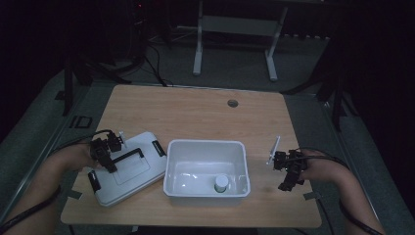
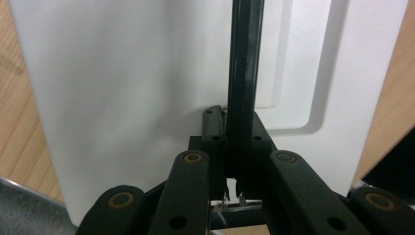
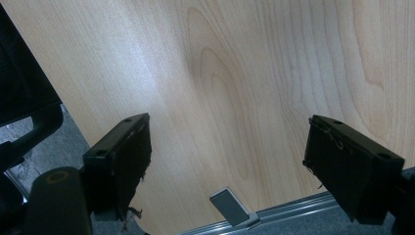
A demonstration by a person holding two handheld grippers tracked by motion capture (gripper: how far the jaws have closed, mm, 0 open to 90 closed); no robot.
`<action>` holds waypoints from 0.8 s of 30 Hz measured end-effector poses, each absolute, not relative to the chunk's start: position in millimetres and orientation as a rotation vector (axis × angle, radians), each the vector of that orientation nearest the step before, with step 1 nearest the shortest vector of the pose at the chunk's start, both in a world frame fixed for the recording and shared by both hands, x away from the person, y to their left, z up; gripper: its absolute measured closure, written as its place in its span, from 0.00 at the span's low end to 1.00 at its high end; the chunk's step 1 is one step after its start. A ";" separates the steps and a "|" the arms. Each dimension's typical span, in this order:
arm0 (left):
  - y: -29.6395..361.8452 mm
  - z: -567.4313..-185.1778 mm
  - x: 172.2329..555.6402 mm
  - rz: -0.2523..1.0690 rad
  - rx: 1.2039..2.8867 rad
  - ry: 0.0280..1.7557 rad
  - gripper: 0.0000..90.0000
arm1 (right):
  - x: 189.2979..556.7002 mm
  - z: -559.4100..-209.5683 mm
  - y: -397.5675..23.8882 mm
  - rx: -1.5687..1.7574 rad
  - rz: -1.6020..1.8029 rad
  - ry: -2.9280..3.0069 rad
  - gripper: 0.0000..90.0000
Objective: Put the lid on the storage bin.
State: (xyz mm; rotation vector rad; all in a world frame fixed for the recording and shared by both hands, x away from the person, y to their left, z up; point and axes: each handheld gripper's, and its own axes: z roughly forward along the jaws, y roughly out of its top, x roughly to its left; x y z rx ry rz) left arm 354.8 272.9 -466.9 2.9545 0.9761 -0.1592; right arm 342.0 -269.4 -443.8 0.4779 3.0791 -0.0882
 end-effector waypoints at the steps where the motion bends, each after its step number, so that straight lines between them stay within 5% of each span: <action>1: 273.3 -464.2 354.0 -0.163 2.952 0.980 0.93 | 341.8 -443.9 -269.4 0.475 -0.089 3.079 0.19; 24: 292.1 -379.0 329.9 -0.057 2.934 0.985 0.93 | 340.6 -446.2 -273.5 0.512 -0.087 3.089 0.19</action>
